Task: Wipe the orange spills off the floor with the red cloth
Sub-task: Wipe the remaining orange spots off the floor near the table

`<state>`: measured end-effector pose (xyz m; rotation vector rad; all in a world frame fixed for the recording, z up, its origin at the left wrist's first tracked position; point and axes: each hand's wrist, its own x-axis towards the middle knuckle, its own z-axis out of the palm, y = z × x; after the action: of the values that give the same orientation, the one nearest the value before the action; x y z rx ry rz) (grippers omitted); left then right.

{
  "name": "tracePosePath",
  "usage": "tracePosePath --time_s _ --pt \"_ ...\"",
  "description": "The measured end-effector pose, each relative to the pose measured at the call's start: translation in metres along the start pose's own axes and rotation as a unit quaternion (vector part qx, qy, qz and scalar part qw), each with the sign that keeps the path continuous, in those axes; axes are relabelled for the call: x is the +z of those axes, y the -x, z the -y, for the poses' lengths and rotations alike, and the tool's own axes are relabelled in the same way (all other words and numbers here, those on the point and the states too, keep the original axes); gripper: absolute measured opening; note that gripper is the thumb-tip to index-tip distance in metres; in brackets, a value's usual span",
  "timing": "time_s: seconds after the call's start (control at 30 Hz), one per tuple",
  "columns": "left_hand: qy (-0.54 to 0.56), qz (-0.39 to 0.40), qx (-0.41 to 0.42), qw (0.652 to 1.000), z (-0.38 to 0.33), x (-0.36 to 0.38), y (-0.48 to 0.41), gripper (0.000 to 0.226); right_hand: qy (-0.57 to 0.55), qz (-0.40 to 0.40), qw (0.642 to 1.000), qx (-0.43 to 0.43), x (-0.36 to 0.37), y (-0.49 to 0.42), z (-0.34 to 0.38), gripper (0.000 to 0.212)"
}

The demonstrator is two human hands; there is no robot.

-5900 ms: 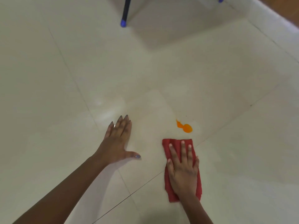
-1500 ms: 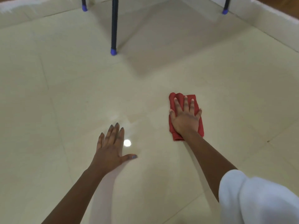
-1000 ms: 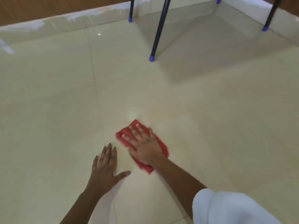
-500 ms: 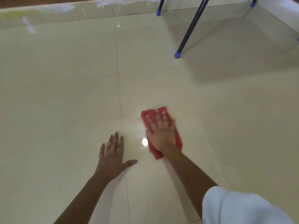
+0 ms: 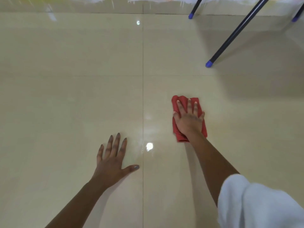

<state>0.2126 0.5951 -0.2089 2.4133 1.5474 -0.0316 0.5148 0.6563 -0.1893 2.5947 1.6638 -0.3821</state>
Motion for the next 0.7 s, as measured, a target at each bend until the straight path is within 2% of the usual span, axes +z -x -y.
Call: tracePosePath --time_s 0.13,0.27,0.33,0.43,0.5,0.57,0.63,0.7 --pt "0.008 -0.004 0.001 1.000 0.003 0.001 -0.001 0.098 -0.001 0.031 0.993 -0.113 -0.006 -0.017 0.060 0.055" --pt "0.033 -0.009 0.009 0.999 0.001 -0.001 0.000 0.102 0.026 0.038 0.945 -0.324 0.012 0.042 0.085 0.051" --pt "0.028 -0.007 0.009 1.000 0.002 -0.002 0.001 0.100 0.021 0.013 0.949 -0.313 0.015 0.051 0.056 0.052" --pt "0.003 0.003 0.004 1.000 0.000 -0.003 -0.001 0.096 0.024 0.010 0.993 -0.118 -0.001 0.004 0.017 0.052" --pt "-0.005 -0.006 0.007 1.000 0.001 -0.002 -0.003 0.095 0.002 0.018 0.999 -0.047 -0.011 -0.025 0.029 0.053" --pt "-0.002 0.002 0.008 1.000 0.003 0.000 -0.004 0.095 -0.010 0.024 0.994 -0.108 -0.005 -0.018 0.068 0.053" --pt "0.012 0.025 0.008 1.000 0.001 0.001 -0.002 0.097 -0.002 0.035 0.974 -0.223 0.011 0.016 0.097 0.052" --pt "0.024 0.022 0.021 0.999 -0.001 -0.001 -0.004 0.104 0.006 0.026 0.959 -0.283 0.020 0.045 0.094 0.050"
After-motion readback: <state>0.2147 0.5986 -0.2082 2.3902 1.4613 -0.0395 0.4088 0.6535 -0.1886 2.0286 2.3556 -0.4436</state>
